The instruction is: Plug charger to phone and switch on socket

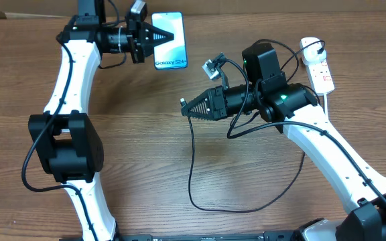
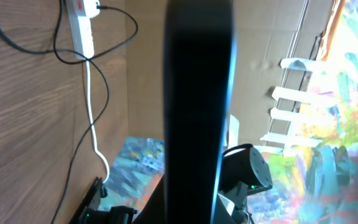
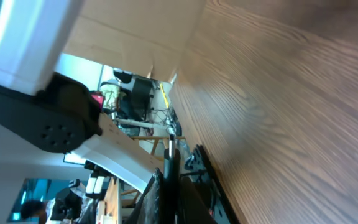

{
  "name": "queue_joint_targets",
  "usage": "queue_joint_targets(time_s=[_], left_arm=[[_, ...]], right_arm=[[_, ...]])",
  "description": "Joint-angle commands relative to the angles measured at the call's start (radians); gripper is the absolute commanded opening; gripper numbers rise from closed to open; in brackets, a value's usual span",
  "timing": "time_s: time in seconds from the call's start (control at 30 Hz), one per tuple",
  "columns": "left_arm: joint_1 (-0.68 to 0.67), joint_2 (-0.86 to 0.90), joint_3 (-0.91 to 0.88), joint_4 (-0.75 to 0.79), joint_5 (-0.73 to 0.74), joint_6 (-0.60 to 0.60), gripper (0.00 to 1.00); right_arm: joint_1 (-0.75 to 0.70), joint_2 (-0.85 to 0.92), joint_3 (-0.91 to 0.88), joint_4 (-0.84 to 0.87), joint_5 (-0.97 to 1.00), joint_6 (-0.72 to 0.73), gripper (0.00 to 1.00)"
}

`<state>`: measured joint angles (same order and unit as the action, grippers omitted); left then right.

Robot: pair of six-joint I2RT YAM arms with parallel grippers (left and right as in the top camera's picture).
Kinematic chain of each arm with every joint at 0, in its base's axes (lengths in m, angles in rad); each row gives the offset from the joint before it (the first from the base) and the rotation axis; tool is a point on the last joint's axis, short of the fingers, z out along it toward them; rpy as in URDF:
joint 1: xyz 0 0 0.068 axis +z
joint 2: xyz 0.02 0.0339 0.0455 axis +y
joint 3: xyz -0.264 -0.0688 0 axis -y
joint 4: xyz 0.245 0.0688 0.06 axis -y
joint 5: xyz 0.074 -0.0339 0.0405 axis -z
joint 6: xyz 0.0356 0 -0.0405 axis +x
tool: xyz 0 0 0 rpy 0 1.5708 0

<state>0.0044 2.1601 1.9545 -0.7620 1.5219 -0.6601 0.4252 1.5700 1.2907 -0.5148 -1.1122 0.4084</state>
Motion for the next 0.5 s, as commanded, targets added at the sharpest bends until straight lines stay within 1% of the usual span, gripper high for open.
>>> queue_joint_targets(time_s=[0.0,0.07,0.13,0.23,0.3,0.33,0.4,0.47], left_arm=[[-0.005,-0.053,0.012,0.003,0.061,-0.012,0.04],[-0.005,-0.080,0.012,0.007,0.061,0.021,0.04],[-0.003,-0.125,0.012,0.021,0.061,0.073,0.04],[0.019,-0.231,0.012,0.048,0.061,0.132,0.04],[0.059,-0.329,0.012,0.056,0.061,0.172,0.04],[0.076,-0.362,0.011,0.037,0.061,0.189,0.04],[0.100,-0.410,0.011,-0.070,0.061,0.272,0.04],[0.109,-0.448,0.011,-0.256,0.034,0.427,0.04]], right_arm=[[-0.008,-0.004,0.014,0.037,-0.038,0.077,0.04],[-0.014,-0.004,0.014,0.043,-0.043,0.122,0.04],[-0.024,-0.004,0.014,0.044,-0.064,0.128,0.04],[-0.043,-0.004,0.014,0.043,-0.069,0.127,0.04],[-0.061,-0.004,0.014,0.041,-0.083,0.127,0.04],[-0.065,-0.004,0.013,0.037,-0.088,0.127,0.04],[-0.068,-0.004,0.013,0.027,-0.091,0.127,0.04],[-0.068,-0.004,0.013,0.022,-0.111,0.127,0.04]])
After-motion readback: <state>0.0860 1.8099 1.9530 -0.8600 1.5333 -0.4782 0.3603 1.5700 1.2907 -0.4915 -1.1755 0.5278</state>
